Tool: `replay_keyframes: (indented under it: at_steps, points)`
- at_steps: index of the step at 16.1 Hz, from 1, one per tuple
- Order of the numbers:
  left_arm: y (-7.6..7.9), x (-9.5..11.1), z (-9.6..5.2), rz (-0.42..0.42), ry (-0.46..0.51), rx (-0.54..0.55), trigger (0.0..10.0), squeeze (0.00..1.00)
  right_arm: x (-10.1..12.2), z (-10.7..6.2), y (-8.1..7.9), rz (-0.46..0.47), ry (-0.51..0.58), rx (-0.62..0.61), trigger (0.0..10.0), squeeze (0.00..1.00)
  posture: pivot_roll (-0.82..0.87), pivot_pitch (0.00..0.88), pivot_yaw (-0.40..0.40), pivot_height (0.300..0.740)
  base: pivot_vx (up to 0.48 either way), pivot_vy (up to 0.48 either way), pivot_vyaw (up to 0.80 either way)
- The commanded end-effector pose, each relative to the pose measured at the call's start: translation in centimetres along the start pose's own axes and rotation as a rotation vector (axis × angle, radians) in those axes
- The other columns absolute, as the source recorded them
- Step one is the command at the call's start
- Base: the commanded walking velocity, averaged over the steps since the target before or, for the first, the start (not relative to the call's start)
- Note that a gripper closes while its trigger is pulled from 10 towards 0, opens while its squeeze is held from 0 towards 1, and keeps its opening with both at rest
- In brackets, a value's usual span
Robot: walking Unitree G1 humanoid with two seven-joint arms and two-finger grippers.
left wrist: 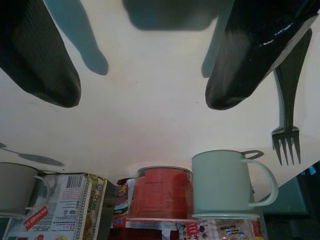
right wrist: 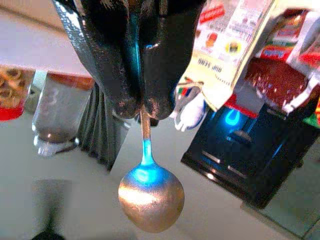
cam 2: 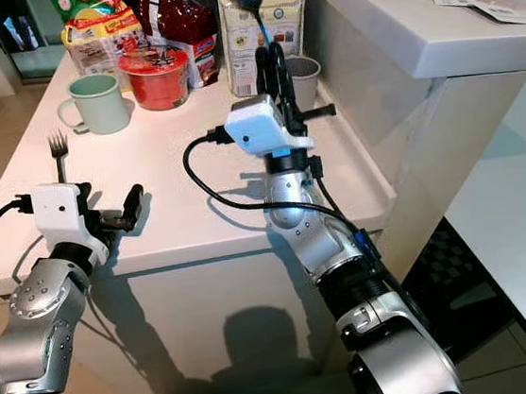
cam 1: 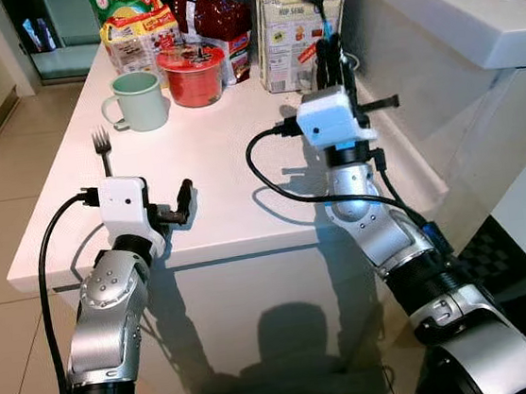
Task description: Setting the table
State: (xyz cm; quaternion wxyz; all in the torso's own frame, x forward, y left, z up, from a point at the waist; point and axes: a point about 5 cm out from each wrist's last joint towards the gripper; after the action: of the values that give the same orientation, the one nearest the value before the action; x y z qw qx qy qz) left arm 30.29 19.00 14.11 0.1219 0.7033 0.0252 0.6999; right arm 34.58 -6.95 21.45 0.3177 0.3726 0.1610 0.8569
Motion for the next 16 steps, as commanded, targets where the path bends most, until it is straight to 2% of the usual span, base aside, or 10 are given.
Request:
replay_keyframes:
  at_steps: [1,12,16]
  points:
    - [0.13,0.7,0.33,-0.012,0.022,0.005,10.0,0.0,-0.39,0.22,0.29,0.008,-0.03,-0.012,0.0,0.0,0.23,0.0,-0.028,0.74,0.0,0.0,0.0]
    - [0.6,1.16,0.65,-0.056,0.034,-0.011,10.0,0.0,-0.96,-0.08,0.16,-0.002,-0.058,0.003,0.0,0.0,0.22,0.0,-0.017,0.74,0.0,0.0,0.0]
    - [0.78,1.19,0.7,-0.066,0.035,-0.017,10.0,0.0,-1.05,-0.14,0.16,-0.006,-0.061,0.006,0.0,0.0,0.22,0.0,-0.016,0.74,-0.317,0.0,0.0]
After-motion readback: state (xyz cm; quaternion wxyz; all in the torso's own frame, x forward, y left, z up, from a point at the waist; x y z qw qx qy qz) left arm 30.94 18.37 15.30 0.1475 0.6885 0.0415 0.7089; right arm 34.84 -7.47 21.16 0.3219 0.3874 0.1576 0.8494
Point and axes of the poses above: a point about 5 cm out from each wrist's last joint towards the gripper, its own z axis pointing out of the wrist towards the gripper, its own x axis along the axis of the wrist's last joint, y = z × x, and after that the axes turned 15 degrees about -z, right-handed
